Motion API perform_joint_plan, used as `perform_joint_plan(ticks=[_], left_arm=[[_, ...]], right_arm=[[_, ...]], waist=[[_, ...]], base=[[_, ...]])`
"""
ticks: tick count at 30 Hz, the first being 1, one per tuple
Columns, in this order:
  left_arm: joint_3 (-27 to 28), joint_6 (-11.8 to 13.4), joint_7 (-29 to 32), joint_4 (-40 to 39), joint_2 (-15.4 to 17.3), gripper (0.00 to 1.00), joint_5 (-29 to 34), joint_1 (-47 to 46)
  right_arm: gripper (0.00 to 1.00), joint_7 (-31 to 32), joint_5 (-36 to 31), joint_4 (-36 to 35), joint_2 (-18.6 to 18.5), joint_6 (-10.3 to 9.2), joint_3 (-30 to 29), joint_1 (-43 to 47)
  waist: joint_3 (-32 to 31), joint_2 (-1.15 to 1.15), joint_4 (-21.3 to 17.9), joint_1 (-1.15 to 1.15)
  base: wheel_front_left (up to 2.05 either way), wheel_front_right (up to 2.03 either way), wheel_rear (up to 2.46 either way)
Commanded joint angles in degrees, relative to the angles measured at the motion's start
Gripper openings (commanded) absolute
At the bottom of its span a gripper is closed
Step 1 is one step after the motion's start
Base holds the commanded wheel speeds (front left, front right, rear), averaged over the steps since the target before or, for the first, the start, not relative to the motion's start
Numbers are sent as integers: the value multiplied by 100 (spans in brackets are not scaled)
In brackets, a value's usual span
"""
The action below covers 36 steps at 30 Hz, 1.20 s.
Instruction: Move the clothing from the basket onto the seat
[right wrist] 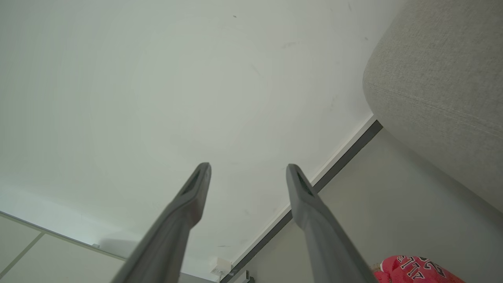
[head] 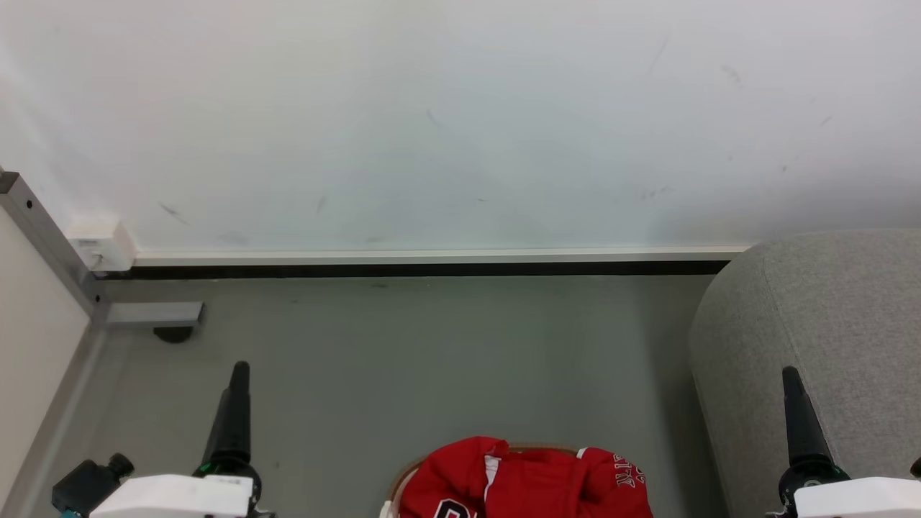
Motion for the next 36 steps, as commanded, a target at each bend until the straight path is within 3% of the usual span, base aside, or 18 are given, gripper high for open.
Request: perform_joint_plan(ticks=[1, 18, 28, 36], left_arm=[[-19, -47, -76, -119, 47, 100, 314, -95], [-98, -70, -394, -166, 51, 100, 2222, 24], [-260, 63, -552, -167, 103, 100, 3433, 71], [-346, 141, -660, -164, 121, 100, 3919, 85]], right_arm=[[100, -47, -336, 9, -27, -4, -47, -142], [100, 89, -2860, 374, 108, -5, -370, -296], [100, 152, -3930, 356, 168, -6, -292, -252], [100, 40, -4479, 267, 218, -7, -272, -188]], waist=[[-5, -1, 1, 0], [-40, -1, 10, 0], [-59, -1, 16, 0], [-72, -1, 3, 0]], base=[[0, 0, 0], [0, 0, 0], [0, 0, 0], [0, 0, 0]])
